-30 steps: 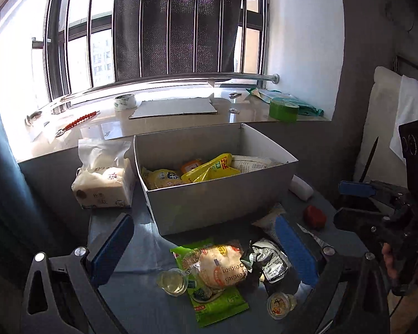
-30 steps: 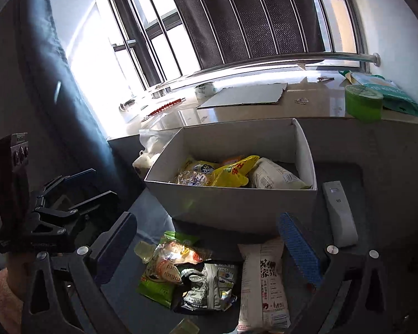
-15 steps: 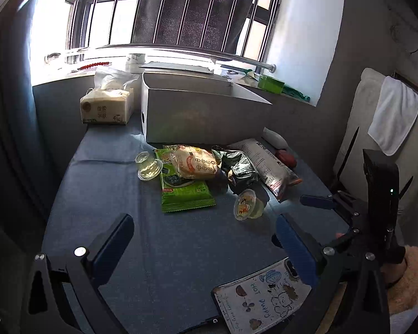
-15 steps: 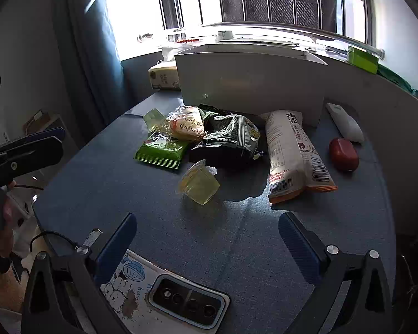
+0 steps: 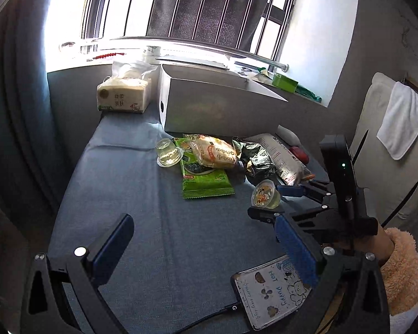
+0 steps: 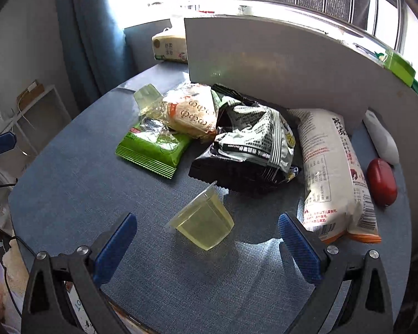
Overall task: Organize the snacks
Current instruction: 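Grasp the clear jelly cup from the table with the right gripper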
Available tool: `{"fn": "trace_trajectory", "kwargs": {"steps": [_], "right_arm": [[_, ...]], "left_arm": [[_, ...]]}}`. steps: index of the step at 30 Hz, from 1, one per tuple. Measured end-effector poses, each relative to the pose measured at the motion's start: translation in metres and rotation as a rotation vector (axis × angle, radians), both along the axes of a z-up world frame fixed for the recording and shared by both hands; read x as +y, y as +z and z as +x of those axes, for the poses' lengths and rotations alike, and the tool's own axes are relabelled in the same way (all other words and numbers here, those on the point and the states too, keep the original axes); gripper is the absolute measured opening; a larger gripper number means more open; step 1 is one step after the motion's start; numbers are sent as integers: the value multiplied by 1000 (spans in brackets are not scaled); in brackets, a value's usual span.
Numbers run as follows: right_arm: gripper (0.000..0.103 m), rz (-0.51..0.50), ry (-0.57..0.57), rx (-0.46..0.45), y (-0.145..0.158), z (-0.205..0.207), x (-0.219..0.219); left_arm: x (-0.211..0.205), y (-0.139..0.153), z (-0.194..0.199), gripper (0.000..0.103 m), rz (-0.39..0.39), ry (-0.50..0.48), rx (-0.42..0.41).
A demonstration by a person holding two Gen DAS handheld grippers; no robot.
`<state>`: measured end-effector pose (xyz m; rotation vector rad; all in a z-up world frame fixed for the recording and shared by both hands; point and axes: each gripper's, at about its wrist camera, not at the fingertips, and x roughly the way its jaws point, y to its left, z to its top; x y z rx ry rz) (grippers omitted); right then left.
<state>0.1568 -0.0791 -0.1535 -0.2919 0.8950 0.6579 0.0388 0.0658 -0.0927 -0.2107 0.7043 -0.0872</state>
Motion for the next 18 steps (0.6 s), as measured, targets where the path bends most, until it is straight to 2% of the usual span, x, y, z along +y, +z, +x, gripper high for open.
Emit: {"fn": "trace_trajectory", "kwargs": {"steps": [1,2,10,14,18], "right_arm": [[68,3,0,-15,0,-1,-1],[51,-11,-7,-40,1,-3,-1],[50,123,17,4,14,-9,-15],[50,185,13,43,23,-15,-26],[50,248,-4,40,36,-29,-41]], "left_arm": [[1,-2,1,103,-4,2,4],[2,-3,2,103,-7,6,8],[7,-6,22,103,30,-4,18],[16,-10,66,103,51,-47,46],[27,-21,117,103,60,-60,74]]}}
